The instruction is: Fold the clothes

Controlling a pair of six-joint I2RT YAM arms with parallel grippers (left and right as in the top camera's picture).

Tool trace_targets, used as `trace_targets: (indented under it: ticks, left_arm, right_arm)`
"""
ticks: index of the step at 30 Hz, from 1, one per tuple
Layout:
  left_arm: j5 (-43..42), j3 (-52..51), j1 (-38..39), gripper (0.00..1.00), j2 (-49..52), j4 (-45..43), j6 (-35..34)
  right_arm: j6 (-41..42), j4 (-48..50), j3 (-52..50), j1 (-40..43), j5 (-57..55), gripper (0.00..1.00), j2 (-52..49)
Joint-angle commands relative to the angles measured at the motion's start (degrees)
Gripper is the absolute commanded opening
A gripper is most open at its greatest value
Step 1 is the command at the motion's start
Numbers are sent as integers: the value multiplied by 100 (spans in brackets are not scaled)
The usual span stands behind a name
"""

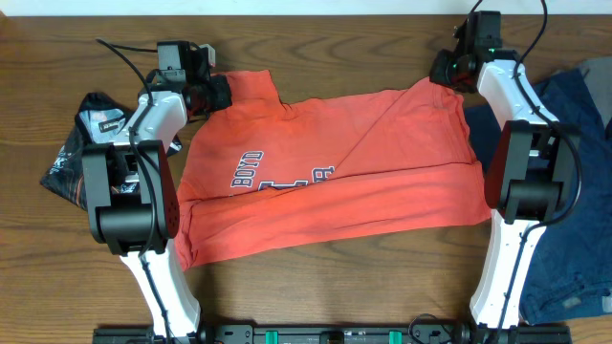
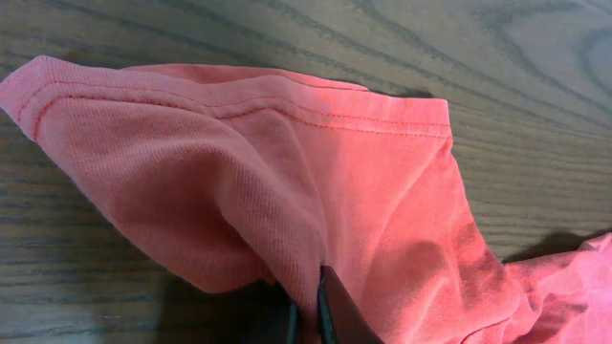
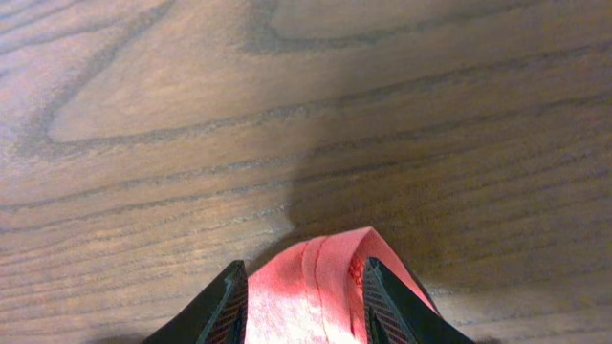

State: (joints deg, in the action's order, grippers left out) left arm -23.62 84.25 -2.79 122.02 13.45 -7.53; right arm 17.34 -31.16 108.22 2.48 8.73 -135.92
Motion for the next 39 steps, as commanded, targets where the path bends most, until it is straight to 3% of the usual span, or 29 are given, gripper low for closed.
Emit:
trace_targets:
  ticks: [1, 27, 30, 34, 39]
  left_arm:
    - [31, 37, -13, 6, -59, 20, -4]
    - [31, 37, -13, 6, -59, 24, -7]
    - [31, 37, -13, 6, -59, 24, -7]
    - [31, 37, -13, 6, -59, 24, -7]
    - [31, 37, -15, 6, -59, 74, -4]
  right_arm:
    - [-61, 42, -46, -74, -37, 38, -20]
    - [107, 46, -50, -170, -125, 34, -315]
    - [107, 52, -50, -170, -122, 27, -317]
    - [107, 24, -50, -170, -122, 3, -317]
    - [166, -35, -31, -164, -120, 1, -282]
